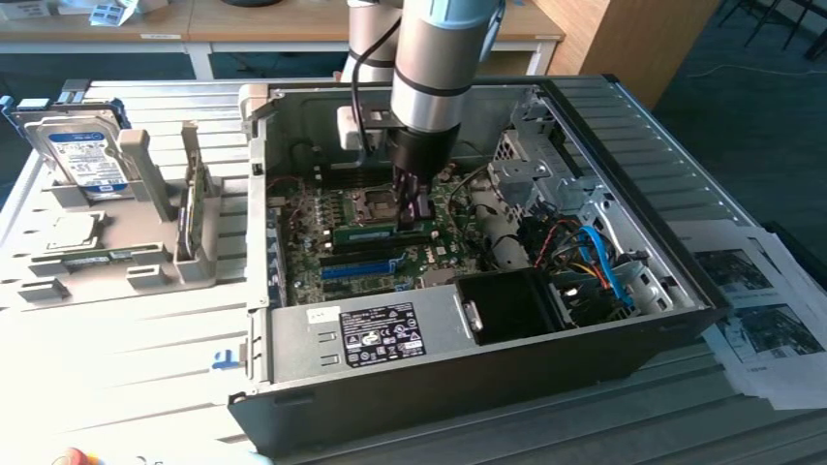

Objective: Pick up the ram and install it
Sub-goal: 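Insert the ram into the slot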

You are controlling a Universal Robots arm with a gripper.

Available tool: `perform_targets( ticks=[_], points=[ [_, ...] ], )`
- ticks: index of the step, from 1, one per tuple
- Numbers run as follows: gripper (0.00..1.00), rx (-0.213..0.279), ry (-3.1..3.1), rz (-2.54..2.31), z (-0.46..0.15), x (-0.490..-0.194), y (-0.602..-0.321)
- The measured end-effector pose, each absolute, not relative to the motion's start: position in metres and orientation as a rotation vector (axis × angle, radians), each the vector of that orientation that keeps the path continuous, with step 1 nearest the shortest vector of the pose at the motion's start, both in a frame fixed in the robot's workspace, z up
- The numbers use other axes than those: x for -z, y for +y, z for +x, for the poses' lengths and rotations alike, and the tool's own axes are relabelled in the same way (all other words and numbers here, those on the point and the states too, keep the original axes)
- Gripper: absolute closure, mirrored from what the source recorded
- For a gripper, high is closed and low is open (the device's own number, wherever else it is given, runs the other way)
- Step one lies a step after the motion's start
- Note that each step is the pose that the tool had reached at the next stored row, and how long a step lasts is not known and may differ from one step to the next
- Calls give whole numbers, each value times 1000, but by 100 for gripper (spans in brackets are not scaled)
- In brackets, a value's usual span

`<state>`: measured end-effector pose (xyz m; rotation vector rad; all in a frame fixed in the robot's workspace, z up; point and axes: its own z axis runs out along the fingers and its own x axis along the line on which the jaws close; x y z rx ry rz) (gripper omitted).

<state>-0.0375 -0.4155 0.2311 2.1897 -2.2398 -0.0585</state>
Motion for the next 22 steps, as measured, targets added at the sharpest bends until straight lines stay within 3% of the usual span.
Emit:
perform_targets(
  ticks=[22],
  points=[
    [88, 56, -2234, 2198, -38, -231, -415]
  ],
)
